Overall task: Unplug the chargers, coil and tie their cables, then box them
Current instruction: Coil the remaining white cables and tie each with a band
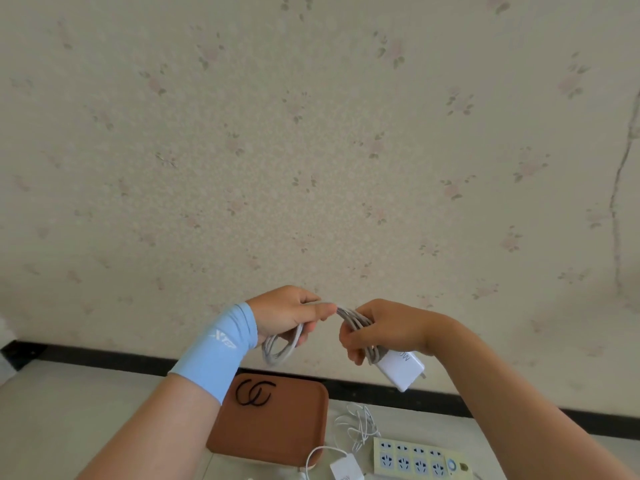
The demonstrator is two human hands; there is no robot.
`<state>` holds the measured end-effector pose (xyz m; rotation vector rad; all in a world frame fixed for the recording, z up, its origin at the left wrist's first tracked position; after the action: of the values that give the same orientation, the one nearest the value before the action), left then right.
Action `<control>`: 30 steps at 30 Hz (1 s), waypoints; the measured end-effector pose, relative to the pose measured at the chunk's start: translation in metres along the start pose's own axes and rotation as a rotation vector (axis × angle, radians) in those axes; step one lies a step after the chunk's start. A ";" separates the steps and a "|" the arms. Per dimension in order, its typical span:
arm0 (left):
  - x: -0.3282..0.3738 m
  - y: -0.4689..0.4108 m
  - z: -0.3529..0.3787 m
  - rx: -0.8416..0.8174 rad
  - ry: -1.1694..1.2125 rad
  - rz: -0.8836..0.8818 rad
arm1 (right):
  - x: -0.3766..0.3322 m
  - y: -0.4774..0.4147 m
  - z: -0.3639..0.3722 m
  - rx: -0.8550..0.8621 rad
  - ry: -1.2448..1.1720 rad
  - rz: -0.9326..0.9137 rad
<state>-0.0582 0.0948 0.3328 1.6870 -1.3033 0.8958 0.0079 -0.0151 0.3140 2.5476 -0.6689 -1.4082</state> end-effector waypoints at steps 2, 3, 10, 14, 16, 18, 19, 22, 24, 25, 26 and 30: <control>-0.004 -0.003 -0.002 0.017 0.216 -0.005 | -0.003 -0.003 0.003 0.006 -0.033 0.008; -0.005 -0.004 -0.003 0.022 0.306 -0.011 | -0.005 -0.003 0.004 0.020 -0.056 0.014; -0.010 -0.012 0.003 0.104 0.715 -0.080 | -0.009 -0.005 -0.015 0.246 -0.118 0.006; -0.017 -0.008 0.002 0.119 0.315 -0.151 | 0.007 0.000 -0.032 0.380 -0.353 0.049; -0.019 -0.008 0.005 0.101 0.190 -0.165 | 0.012 0.000 -0.030 0.382 -0.360 0.063; -0.015 -0.012 0.001 0.153 0.246 -0.085 | 0.014 -0.001 -0.028 0.382 -0.345 0.073; -0.012 -0.014 -0.003 0.198 0.289 -0.036 | 0.013 -0.002 -0.027 0.380 -0.330 0.070; -0.012 -0.021 -0.004 0.286 0.518 0.024 | 0.003 -0.001 -0.018 0.304 -0.315 0.034; -0.012 -0.024 0.005 0.291 0.723 0.019 | -0.004 -0.002 -0.011 0.250 -0.346 0.011; -0.011 -0.026 0.008 0.293 0.778 0.029 | -0.006 -0.002 -0.009 0.246 -0.354 0.006; -0.010 -0.027 0.011 0.295 0.780 0.043 | -0.008 -0.003 -0.008 0.251 -0.357 0.006; -0.008 -0.028 0.013 0.258 0.523 0.101 | -0.011 -0.007 -0.003 0.203 -0.336 0.029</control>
<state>-0.0320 0.0897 0.3156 1.4384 -0.9490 1.4993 0.0072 -0.0044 0.3216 2.4519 -0.9397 -1.8680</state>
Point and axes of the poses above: each hand's wrist, its own y-axis away from the middle knuckle, its own z-axis out of the palm, x = y × z, the point moved 9 cm from there along -y, towards the middle knuckle, and after that the axes turned 3 degrees about z, right-handed, at the moved point
